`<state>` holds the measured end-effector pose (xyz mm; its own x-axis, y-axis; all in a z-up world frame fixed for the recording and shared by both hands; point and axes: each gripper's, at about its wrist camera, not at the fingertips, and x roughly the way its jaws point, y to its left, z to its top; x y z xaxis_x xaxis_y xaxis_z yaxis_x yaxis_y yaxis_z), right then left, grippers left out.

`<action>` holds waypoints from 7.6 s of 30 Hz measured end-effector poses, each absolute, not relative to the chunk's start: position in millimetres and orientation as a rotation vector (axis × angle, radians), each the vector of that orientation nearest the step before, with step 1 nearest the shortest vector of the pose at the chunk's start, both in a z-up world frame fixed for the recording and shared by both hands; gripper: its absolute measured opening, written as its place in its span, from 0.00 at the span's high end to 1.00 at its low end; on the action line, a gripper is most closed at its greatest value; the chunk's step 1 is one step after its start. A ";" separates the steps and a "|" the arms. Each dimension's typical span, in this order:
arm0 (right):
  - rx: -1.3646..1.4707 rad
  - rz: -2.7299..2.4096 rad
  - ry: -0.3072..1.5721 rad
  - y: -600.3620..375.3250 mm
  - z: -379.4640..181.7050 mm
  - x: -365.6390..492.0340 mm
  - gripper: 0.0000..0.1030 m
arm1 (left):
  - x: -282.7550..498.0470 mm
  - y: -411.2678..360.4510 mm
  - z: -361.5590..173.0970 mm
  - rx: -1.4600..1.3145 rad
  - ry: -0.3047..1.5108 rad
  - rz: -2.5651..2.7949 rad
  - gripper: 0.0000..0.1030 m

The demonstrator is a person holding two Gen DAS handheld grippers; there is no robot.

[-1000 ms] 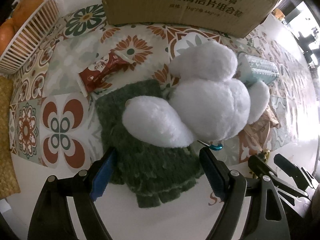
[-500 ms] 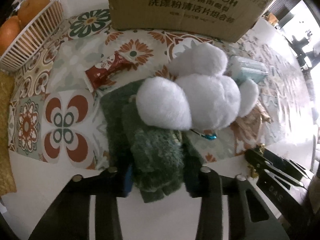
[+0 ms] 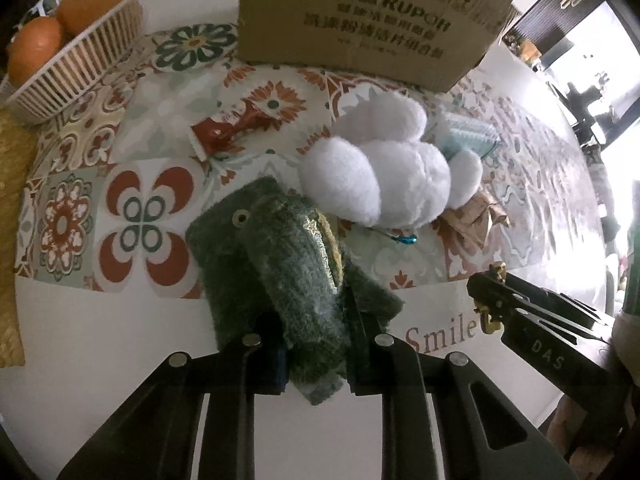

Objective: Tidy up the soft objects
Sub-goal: 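Grasp the green knitted glove with the left tool while the right tool grasps the yellow carabiner strap, then carry the green glove and yellow strap over the cardboard box with both tools, then open both tools to drop the glove and strap into the box, then move both tools back toward the white plush toy, then grasp the white plush toy with the left tool while the right tool grasps the wipes pack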

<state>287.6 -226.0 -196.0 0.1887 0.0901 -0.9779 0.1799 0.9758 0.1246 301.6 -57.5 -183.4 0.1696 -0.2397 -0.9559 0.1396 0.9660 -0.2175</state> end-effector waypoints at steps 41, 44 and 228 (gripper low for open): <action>0.164 0.102 0.969 -216.1 -45.9 299.3 0.65 | 310.4 -53.8 -31.4 -0.053 0.917 -0.301 0.80; 0.164 0.107 0.938 -216.7 -35.8 306.3 0.65 | 318.9 -54.7 -22.5 -0.055 0.891 -0.302 0.80; 0.227 -0.004 1.360 -276.8 -197.7 418.1 0.24 | 399.5 -121.0 -192.0 -0.093 1.334 -0.304 0.58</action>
<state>418.1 -276.8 -197.7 0.2130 0.1289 -0.9685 0.1340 0.9780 0.1597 399.5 -121.0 -192.0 0.2017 -0.2707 -0.9413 0.1645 0.9568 -0.2399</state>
